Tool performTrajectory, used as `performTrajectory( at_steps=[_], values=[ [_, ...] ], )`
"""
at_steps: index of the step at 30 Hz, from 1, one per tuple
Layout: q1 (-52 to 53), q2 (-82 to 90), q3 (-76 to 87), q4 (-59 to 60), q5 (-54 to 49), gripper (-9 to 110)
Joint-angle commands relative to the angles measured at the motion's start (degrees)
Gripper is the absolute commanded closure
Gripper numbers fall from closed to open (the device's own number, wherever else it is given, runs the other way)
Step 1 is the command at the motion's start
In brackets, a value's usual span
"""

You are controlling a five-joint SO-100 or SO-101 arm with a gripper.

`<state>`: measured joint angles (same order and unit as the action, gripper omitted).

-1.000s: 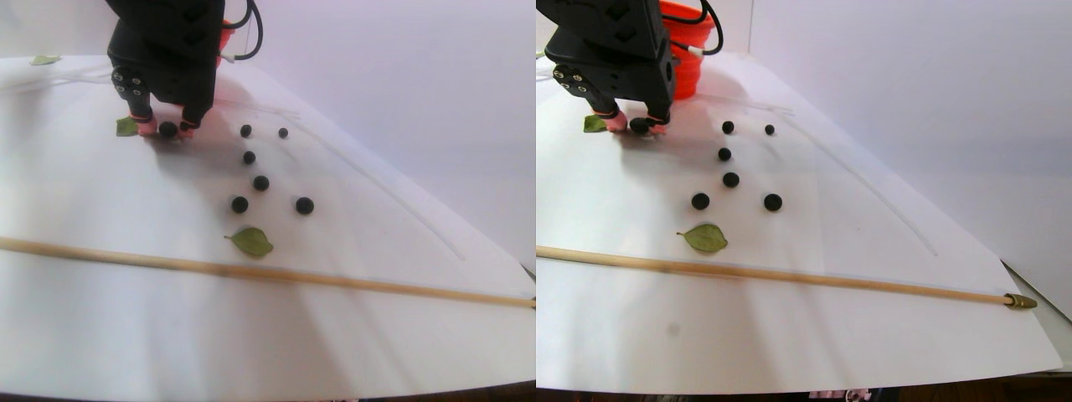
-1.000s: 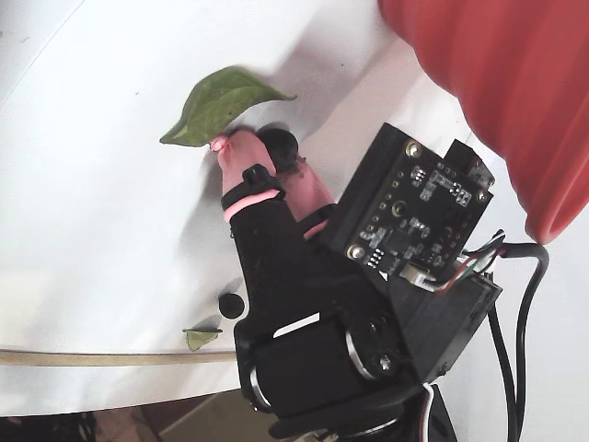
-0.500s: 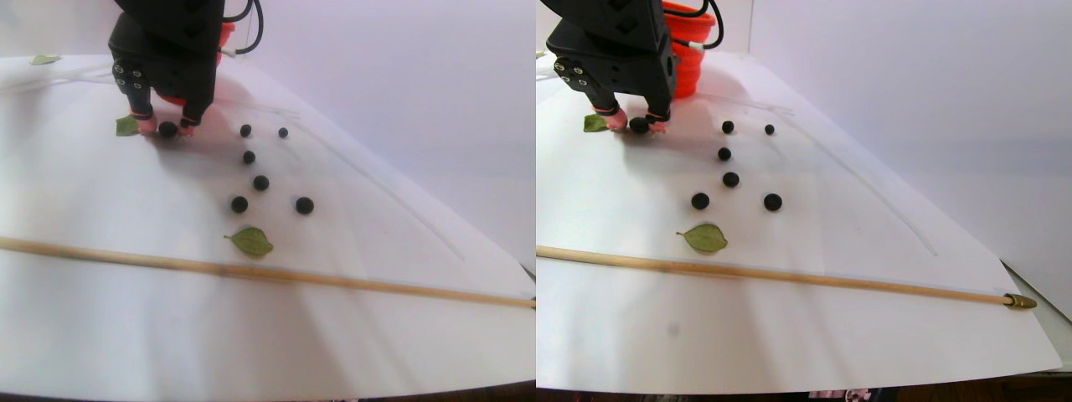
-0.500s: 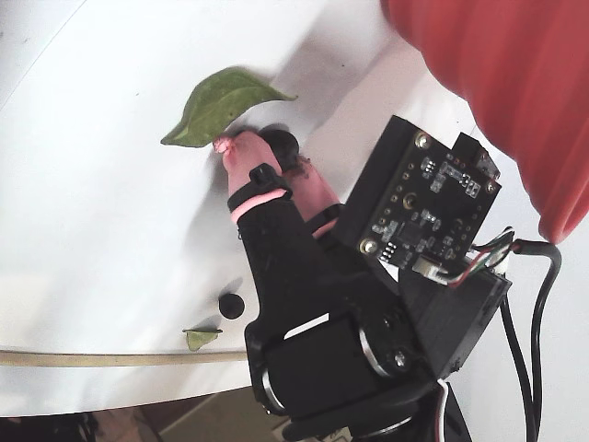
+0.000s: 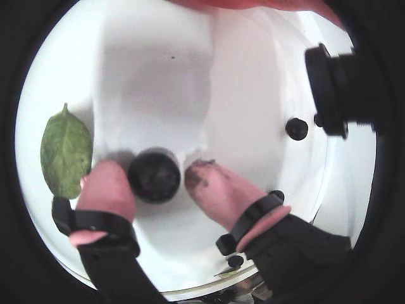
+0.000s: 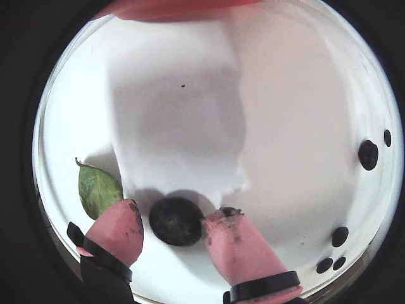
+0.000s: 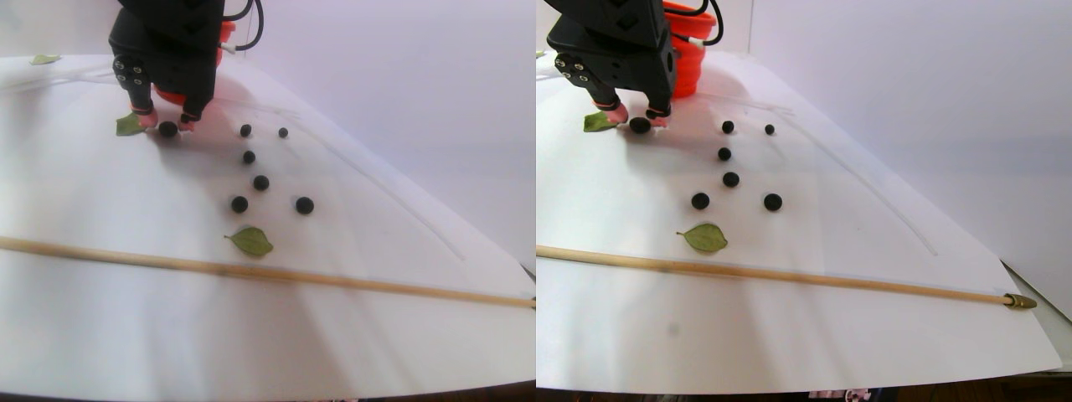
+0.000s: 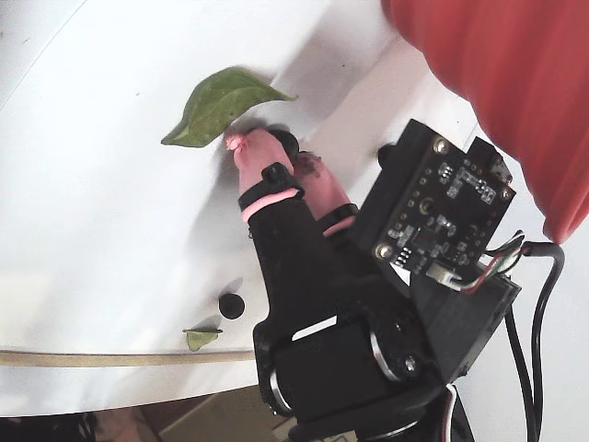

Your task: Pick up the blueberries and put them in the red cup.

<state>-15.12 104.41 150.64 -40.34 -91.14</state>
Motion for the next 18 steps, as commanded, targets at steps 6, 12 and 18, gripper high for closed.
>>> performTrajectory(
  at_steps=[6,12,18],
  values=[
    [0.88,-0.97,-0.26,-2.2,-0.53,83],
    [0.97,-1.49,0.09,-2.2,-0.7,84],
    [1.05,-1.85,0.18,-2.2,-0.62,84]
  ],
)
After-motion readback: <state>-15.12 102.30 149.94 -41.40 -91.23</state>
